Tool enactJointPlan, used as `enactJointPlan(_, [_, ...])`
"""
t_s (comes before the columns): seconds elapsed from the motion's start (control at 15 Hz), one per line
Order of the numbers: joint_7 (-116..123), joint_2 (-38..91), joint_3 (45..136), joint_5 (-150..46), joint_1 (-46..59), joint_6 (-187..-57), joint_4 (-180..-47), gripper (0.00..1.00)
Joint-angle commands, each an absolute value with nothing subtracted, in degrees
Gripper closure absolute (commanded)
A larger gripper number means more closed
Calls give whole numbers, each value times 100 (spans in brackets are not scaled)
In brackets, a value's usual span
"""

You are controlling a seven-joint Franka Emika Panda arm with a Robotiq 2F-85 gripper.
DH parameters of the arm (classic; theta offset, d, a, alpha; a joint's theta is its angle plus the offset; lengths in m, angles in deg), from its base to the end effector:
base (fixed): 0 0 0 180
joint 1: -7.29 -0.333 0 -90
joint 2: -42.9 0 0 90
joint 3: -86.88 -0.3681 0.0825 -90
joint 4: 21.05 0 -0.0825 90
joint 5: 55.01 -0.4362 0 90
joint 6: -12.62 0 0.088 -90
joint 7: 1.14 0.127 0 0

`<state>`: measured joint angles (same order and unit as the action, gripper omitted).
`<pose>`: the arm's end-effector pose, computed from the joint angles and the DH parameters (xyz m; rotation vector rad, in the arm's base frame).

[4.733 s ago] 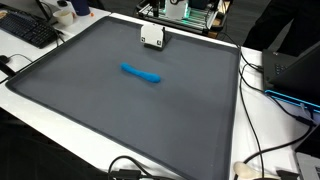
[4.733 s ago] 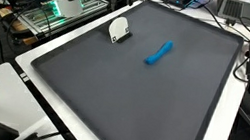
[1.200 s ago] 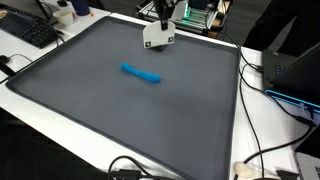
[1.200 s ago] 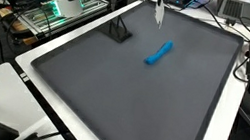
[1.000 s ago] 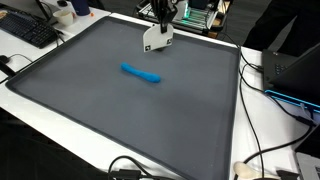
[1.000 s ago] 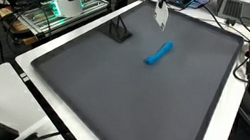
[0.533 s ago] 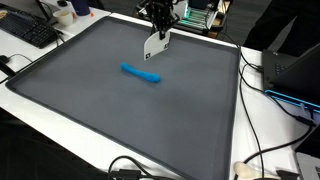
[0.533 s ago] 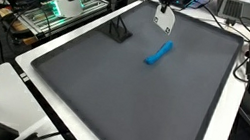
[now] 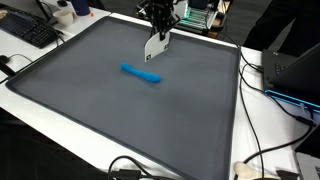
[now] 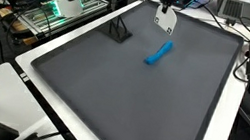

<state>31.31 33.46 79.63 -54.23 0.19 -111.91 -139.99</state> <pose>0.5955 0.1503 0.3446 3.0857 -0.4803 -0.1004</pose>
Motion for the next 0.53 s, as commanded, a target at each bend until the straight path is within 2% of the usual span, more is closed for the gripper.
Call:
enactJointPlan(0.0, [2797, 3229, 8008, -5457, -79, -11351, -13960, 99])
enactJointPlan(0.47, [1665, 2829, 8016, -5212, -199, -11527, -13703, 99])
